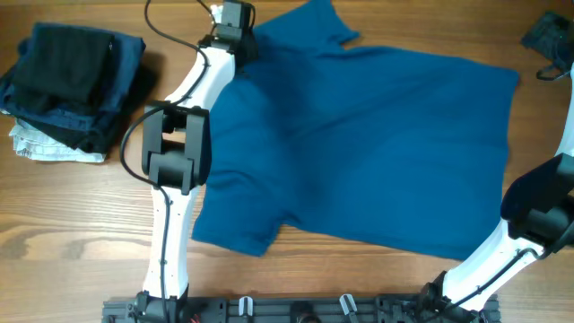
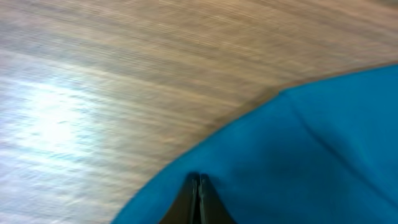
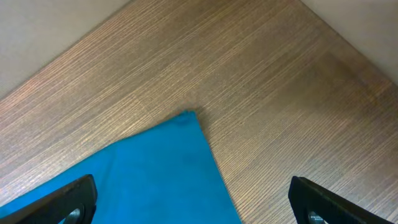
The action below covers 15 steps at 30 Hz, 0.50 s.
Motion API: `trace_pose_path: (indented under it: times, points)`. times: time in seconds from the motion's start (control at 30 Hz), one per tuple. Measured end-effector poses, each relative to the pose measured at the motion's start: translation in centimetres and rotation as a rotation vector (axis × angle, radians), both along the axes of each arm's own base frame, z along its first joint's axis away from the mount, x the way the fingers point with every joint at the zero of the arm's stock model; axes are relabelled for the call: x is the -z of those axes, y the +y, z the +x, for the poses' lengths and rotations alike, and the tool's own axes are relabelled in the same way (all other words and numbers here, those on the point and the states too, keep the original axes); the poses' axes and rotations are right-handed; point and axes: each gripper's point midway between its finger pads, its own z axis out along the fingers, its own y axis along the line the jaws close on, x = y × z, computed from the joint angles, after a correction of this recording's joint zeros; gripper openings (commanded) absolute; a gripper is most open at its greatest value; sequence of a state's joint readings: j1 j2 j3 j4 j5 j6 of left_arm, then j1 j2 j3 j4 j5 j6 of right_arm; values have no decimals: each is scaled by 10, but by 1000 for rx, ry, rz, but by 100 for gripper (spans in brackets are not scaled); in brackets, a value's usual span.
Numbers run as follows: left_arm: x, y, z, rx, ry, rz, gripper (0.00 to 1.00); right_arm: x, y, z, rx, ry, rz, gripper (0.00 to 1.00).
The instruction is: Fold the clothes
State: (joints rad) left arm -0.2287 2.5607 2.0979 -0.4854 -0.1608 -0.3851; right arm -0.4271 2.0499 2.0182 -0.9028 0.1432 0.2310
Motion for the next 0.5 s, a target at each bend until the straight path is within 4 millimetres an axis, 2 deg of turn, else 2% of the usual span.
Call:
trace_pose_path:
  times: [0.3,0.43,0.5]
  points:
    - [4,37,-46,-54,210,122,4,0,0,0,0,0,-1,100]
    - [-5,40,-52,-61,210,135,4,0,0,0,0,-1,0,100]
    - [-24,37,-43,-61,147,121,4,0,0,0,0,0,0,100]
